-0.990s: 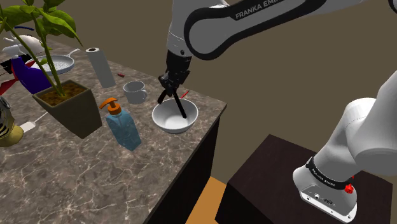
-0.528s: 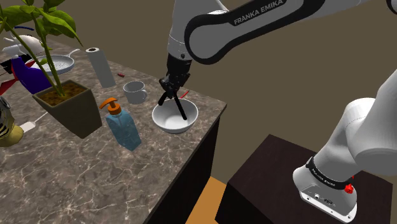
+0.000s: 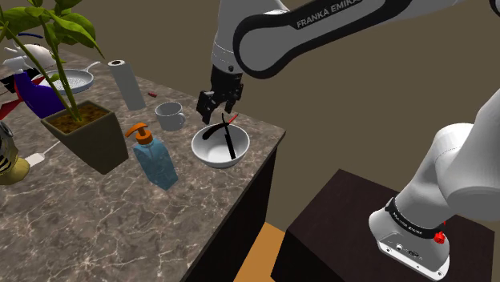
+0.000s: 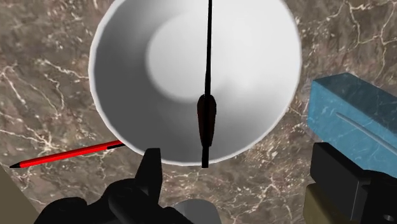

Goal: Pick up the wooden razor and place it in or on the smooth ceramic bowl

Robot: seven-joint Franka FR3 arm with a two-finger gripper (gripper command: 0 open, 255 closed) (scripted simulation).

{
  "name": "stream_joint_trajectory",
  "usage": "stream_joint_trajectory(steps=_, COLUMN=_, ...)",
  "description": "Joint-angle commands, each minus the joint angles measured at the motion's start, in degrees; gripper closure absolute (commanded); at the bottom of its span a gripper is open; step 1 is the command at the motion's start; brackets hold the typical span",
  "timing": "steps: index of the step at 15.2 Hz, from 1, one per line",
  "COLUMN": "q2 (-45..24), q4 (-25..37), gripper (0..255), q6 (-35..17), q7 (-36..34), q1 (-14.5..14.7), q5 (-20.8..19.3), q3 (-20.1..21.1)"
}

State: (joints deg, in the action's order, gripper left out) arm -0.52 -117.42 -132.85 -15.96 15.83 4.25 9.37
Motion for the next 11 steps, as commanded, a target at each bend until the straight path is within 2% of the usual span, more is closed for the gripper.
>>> stream_joint_trajectory(steps=1, q2=1.78, q4=0.94, gripper=0, q6=2.71, q7=0.16, q1=-0.11, q5=0.27, q3=-0.1)
stream_joint_trajectory(steps=3, q2=3.65, q4=2.14, gripper=0, q6=5.78, q7=0.35, q1=-0.24, q5=0.53, q3=-0.27)
stream_joint_trajectory(steps=11, q2=3.65, q4=2.14, gripper=0, q6=5.78, q7=0.35, q1=-0.23, q5=0.53, q3=-0.28)
